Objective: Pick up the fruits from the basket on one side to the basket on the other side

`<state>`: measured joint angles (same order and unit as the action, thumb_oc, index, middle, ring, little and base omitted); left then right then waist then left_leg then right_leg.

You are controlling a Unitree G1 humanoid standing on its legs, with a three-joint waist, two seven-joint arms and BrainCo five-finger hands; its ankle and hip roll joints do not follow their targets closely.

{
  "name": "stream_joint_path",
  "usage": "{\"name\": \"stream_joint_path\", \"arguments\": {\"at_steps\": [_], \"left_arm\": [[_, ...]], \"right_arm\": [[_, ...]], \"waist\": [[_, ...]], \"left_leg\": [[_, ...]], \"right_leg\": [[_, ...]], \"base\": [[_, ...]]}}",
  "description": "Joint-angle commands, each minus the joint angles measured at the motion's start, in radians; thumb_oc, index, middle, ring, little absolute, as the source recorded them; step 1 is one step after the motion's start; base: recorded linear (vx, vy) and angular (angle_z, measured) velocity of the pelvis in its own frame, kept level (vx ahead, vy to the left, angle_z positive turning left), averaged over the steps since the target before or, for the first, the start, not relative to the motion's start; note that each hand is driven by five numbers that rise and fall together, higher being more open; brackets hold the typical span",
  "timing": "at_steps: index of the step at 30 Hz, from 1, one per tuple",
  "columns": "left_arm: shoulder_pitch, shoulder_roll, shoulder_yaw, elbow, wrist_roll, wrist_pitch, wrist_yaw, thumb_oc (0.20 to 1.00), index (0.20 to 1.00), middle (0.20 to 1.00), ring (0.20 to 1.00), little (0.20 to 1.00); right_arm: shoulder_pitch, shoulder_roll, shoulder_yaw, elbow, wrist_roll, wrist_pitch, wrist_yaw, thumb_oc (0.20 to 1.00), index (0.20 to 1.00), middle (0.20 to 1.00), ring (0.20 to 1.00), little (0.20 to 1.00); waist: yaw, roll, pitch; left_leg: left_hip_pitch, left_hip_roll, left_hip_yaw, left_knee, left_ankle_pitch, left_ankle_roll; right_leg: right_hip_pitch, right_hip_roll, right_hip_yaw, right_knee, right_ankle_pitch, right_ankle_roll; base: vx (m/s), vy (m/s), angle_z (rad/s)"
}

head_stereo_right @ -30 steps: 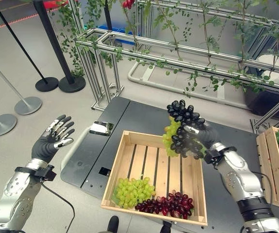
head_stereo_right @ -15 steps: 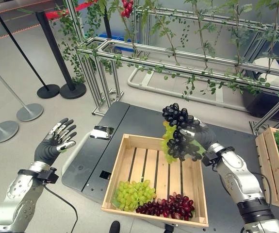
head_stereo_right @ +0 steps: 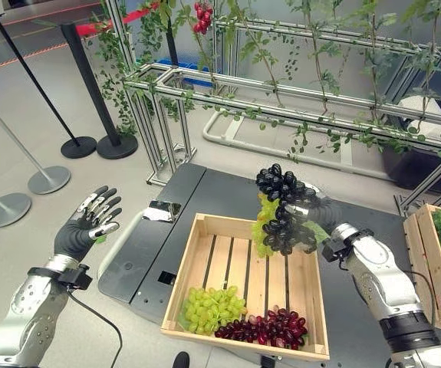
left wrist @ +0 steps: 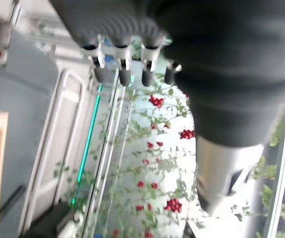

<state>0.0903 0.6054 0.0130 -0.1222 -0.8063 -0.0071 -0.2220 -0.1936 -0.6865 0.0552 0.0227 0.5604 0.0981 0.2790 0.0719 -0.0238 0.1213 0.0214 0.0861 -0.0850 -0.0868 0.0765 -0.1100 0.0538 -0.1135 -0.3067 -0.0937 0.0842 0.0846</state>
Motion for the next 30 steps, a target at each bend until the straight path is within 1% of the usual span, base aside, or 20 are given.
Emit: {"name": "stream_joint_path", "arguments": {"at_steps": [1, 3, 4, 5, 7, 8, 9, 15, 16, 17, 21, 22, 23, 27, 30], "left_arm": [[-0.075, 0.087, -0.066, -0.053, -0.133, 0.000, -0.049, 1.000, 1.000, 1.000, 1.000, 1.000], [-0.108, 0.128, -0.123, -0.078, -0.174, 0.024, -0.062, 1.000, 1.000, 1.000, 1.000, 1.000], [-0.134, 0.168, -0.163, -0.103, -0.200, 0.036, -0.069, 1.000, 1.000, 1.000, 1.000, 1.000], [-0.135, 0.169, -0.164, -0.103, -0.200, 0.036, -0.069, 1.000, 1.000, 1.000, 1.000, 1.000], [-0.166, 0.211, -0.214, -0.131, -0.217, 0.046, -0.072, 1.000, 1.000, 1.000, 1.000, 1.000], [-0.201, 0.243, -0.254, -0.147, -0.220, 0.053, -0.077, 1.000, 1.000, 1.000, 1.000, 1.000], [-0.203, 0.244, -0.256, -0.146, -0.221, 0.052, -0.077, 1.000, 1.000, 1.000, 1.000, 1.000], [-0.322, 0.305, -0.386, -0.164, -0.232, 0.068, -0.088, 1.000, 1.000, 1.000, 1.000, 1.000], [-0.355, 0.331, -0.424, -0.179, -0.240, 0.075, -0.098, 1.000, 1.000, 1.000, 1.000, 1.000], [-0.356, 0.331, -0.425, -0.178, -0.240, 0.075, -0.097, 1.000, 1.000, 1.000, 1.000, 1.000], [-0.403, 0.346, -0.493, -0.198, -0.258, 0.083, -0.105, 1.000, 1.000, 1.000, 1.000, 1.000], [-0.427, 0.341, -0.527, -0.204, -0.261, 0.089, -0.107, 1.000, 1.000, 1.000, 1.000, 1.000], [-0.429, 0.341, -0.529, -0.203, -0.261, 0.089, -0.107, 1.000, 1.000, 1.000, 1.000, 1.000], [-0.478, 0.339, -0.589, -0.208, -0.254, 0.093, -0.108, 1.000, 1.000, 1.000, 1.000, 1.000], [-0.491, 0.318, -0.615, -0.202, -0.251, 0.094, -0.104, 1.000, 1.000, 1.000, 1.000, 1.000]], "right_arm": [[-0.145, -0.021, 0.001, -0.082, -0.033, -0.134, -0.031, 0.200, 0.200, 0.200, 0.200, 0.200], [-0.176, 0.000, 0.029, -0.073, -0.037, -0.138, -0.053, 0.200, 0.200, 0.200, 0.200, 0.200], [-0.205, 0.017, 0.053, -0.062, -0.053, -0.150, -0.070, 0.200, 0.200, 0.200, 0.200, 0.200], [-0.206, 0.017, 0.052, -0.062, -0.053, -0.150, -0.070, 0.200, 0.200, 0.200, 0.200, 0.200], [-0.248, 0.026, 0.082, -0.059, -0.083, -0.165, -0.093, 0.200, 0.200, 0.200, 0.200, 0.200], [-0.275, 0.036, 0.107, -0.058, -0.110, -0.170, -0.104, 0.200, 0.200, 0.200, 0.200, 0.200], [-0.276, 0.036, 0.107, -0.058, -0.111, -0.170, -0.104, 0.200, 0.200, 0.200, 0.200, 0.200], [-0.360, 0.044, 0.172, -0.056, -0.152, -0.178, -0.125, 0.200, 0.200, 0.200, 0.200, 0.200], [-0.378, 0.046, 0.193, -0.039, -0.152, -0.179, -0.127, 0.200, 0.200, 0.200, 0.200, 0.200], [-0.379, 0.046, 0.192, -0.038, -0.152, -0.179, -0.127, 0.200, 0.200, 0.200, 0.200, 0.200], [-0.413, 0.052, 0.221, -0.016, -0.166, -0.182, -0.142, 0.200, 0.200, 0.200, 0.200, 0.200], [-0.432, 0.061, 0.234, -0.018, -0.175, -0.185, -0.149, 0.200, 0.200, 0.200, 0.200, 0.200], [-0.432, 0.061, 0.233, -0.018, -0.175, -0.185, -0.149, 0.200, 0.200, 0.200, 0.200, 0.200], [-0.481, 0.073, 0.253, -0.021, -0.201, -0.196, -0.169, 0.200, 0.200, 0.200, 0.200, 0.200], [-0.507, 0.096, 0.264, -0.018, -0.215, -0.202, -0.190, 0.200, 0.200, 0.200, 0.200, 0.200]], "waist": [[0.000, -0.040, -0.059], [-0.003, -0.038, -0.057], [-0.006, -0.036, -0.058], [-0.005, -0.037, -0.058], [-0.006, -0.035, -0.058], [-0.008, -0.033, -0.059], [-0.007, -0.033, -0.058], [-0.011, -0.032, -0.057], [-0.011, -0.032, -0.058], [-0.011, -0.033, -0.057], [-0.011, -0.033, -0.056], [-0.012, -0.034, -0.056], [-0.012, -0.034, -0.055], [-0.012, -0.032, -0.055], [-0.011, -0.033, -0.054]], "left_leg": [[0.015, -0.054, -0.005, 0.008, -0.081, 0.048], [0.016, -0.053, -0.007, 0.007, -0.080, 0.049], [0.016, -0.053, -0.007, 0.007, -0.079, 0.049], [0.016, -0.053, -0.007, 0.007, -0.079, 0.049], [0.016, -0.053, -0.006, 0.007, -0.078, 0.049], [0.017, -0.053, -0.004, 0.007, -0.077, 0.049], [0.017, -0.053, -0.004, 0.007, -0.077, 0.049], [0.016, -0.054, -0.003, 0.007, -0.076, 0.049], [0.016, -0.054, -0.002, 0.007, -0.075, 0.050], [0.016, -0.054, -0.002, 0.007, -0.075, 0.050], [0.018, -0.055, -0.002, 0.004, -0.076, 0.051], [0.019, -0.054, -0.001, 0.004, -0.077, 0.052], [0.019, -0.054, 0.000, 0.004, -0.077, 0.052], [0.019, -0.056, 0.000, 0.006, -0.077, 0.053], [0.020, -0.056, 0.001, 0.005, -0.079, 0.053]], "right_leg": [[0.049, -0.017, -0.016, 0.069, -0.137, 0.056], [0.049, -0.017, -0.016, 0.068, -0.136, 0.056], [0.049, -0.016, -0.016, 0.068, -0.136, 0.056], [0.049, -0.016, -0.016, 0.068, -0.136, 0.056], [0.048, -0.016, -0.015, 0.069, -0.136, 0.056], [0.048, -0.015, -0.013, 0.070, -0.136, 0.056], [0.048, -0.015, -0.013, 0.070, -0.136, 0.056], [0.047, -0.014, -0.010, 0.070, -0.132, 0.057], [0.045, -0.015, -0.010, 0.071, -0.130, 0.058], [0.045, -0.015, -0.010, 0.071, -0.130, 0.058], [0.045, -0.017, -0.008, 0.071, -0.127, 0.060], [0.044, -0.017, -0.008, 0.071, -0.128, 0.061], [0.044, -0.017, -0.008, 0.071, -0.128, 0.061], [0.044, -0.017, -0.007, 0.072, -0.129, 0.060], [0.044, -0.016, -0.004, 0.071, -0.129, 0.060]], "base": [[0.00, 0.000, 0.00], [0.00, 0.000, 0.00], [0.00, 0.000, 0.00], [0.00, 0.000, 0.00], [0.00, 0.000, 0.00], [0.00, 0.000, 0.00], [0.00, 0.000, 0.00], [0.00, 0.000, 0.00], [0.00, 0.000, 0.00], [0.00, 0.000, 0.00], [0.00, 0.000, 0.00], [0.00, 0.000, 0.00], [0.00, 0.000, 0.00], [0.00, 0.000, 0.00], [0.00, 0.000, 0.00]]}}
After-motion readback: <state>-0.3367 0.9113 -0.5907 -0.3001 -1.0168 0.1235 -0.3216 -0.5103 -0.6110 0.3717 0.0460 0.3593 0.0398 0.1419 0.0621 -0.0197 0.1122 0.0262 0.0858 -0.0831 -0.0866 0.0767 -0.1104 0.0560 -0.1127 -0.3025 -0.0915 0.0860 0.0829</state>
